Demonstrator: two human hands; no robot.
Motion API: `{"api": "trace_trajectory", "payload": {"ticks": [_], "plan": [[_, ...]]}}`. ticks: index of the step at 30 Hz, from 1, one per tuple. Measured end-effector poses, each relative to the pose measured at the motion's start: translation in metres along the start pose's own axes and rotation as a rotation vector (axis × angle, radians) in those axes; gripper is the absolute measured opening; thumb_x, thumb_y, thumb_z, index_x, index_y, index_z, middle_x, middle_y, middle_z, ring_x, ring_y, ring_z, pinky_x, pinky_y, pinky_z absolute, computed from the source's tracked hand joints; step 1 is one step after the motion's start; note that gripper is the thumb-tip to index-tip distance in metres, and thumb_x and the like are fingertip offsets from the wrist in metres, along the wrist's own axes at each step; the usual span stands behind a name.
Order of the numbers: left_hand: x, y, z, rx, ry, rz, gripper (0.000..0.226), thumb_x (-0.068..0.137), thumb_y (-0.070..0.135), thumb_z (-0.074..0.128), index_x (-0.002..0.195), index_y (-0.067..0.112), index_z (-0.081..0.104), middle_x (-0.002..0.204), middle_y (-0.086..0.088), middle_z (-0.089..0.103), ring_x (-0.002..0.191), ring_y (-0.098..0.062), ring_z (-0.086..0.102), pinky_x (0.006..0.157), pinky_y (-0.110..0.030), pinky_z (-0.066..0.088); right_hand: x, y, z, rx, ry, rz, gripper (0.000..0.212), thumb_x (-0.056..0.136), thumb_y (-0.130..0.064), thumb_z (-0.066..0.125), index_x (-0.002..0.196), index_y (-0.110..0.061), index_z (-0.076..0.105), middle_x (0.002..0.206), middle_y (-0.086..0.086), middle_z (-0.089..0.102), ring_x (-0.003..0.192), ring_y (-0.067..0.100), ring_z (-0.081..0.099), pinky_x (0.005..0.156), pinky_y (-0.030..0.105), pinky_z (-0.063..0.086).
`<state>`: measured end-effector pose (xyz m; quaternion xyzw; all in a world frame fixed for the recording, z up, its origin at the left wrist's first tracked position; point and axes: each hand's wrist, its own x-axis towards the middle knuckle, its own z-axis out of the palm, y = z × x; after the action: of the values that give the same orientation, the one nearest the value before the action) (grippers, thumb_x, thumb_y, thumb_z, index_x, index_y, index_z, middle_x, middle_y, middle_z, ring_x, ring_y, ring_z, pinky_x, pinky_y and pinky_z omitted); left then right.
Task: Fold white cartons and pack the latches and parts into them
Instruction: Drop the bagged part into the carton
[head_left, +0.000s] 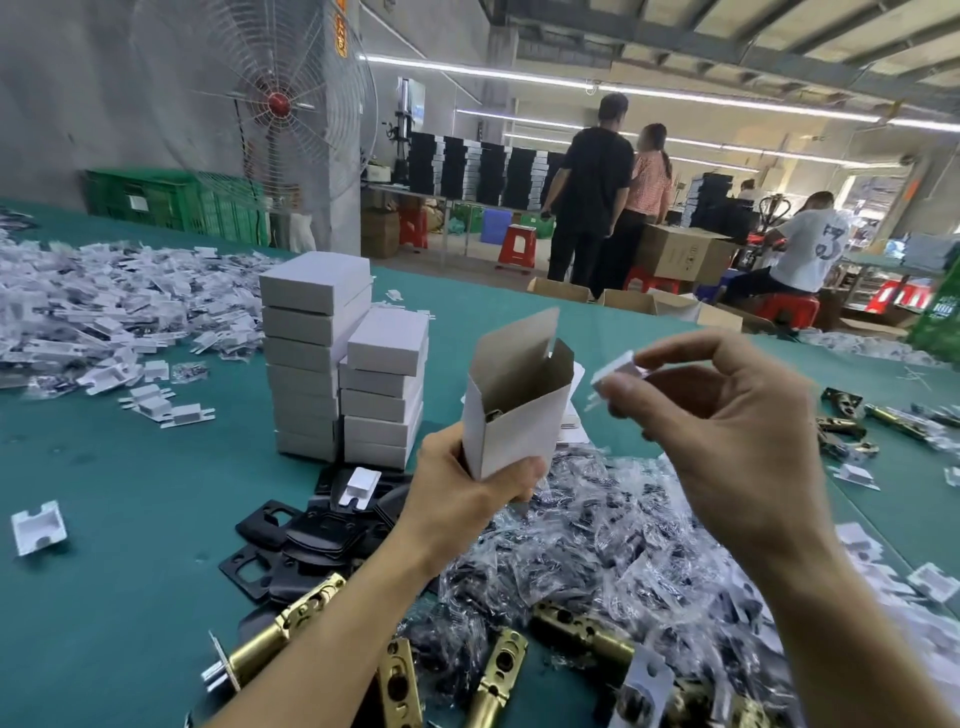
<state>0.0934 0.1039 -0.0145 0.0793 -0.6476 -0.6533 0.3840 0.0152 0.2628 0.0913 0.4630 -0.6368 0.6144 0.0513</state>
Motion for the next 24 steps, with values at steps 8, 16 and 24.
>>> {"api": "trace_trajectory", "payload": {"ticks": [8, 16, 24], "plan": [[-0.001, 0.003, 0.003, 0.127, 0.144, 0.081, 0.021, 0.076, 0.017, 0.081, 0.081, 0.036, 0.074, 0.082, 0.000, 0.072, 0.078, -0.034, 0.069, 0.061, -0.060, 0.056, 0.006, -0.007, 0.008, -0.074, -0.022, -0.154, 0.011, 0.081, -0.014, 0.074, 0.092, -0.014, 0.071, 0.080, -0.004, 0.075, 0.069, 0.011, 0.072, 0.057, 0.020, 0.055], [0.000, -0.002, 0.003, 0.288, 0.180, 0.107, 0.016, 0.073, 0.032, 0.079, 0.078, 0.043, 0.070, 0.074, 0.003, 0.072, 0.067, -0.027, 0.069, 0.053, -0.052, 0.057, 0.019, -0.002, 0.012, -0.369, 0.100, -0.311, 0.013, 0.078, -0.031, 0.078, 0.091, -0.031, 0.074, 0.090, -0.004, 0.060, 0.084, -0.002, 0.053, 0.065, 0.019, 0.046], [0.002, -0.005, 0.000, 0.354, 0.199, 0.072, 0.018, 0.074, 0.031, 0.079, 0.083, 0.042, 0.068, 0.075, 0.009, 0.069, 0.067, -0.024, 0.067, 0.052, -0.048, 0.058, 0.034, 0.012, 0.020, -0.436, -0.014, -0.296, 0.009, 0.086, -0.010, 0.076, 0.094, -0.012, 0.079, 0.079, 0.003, 0.072, 0.064, 0.015, 0.068, 0.064, 0.040, 0.057]]}}
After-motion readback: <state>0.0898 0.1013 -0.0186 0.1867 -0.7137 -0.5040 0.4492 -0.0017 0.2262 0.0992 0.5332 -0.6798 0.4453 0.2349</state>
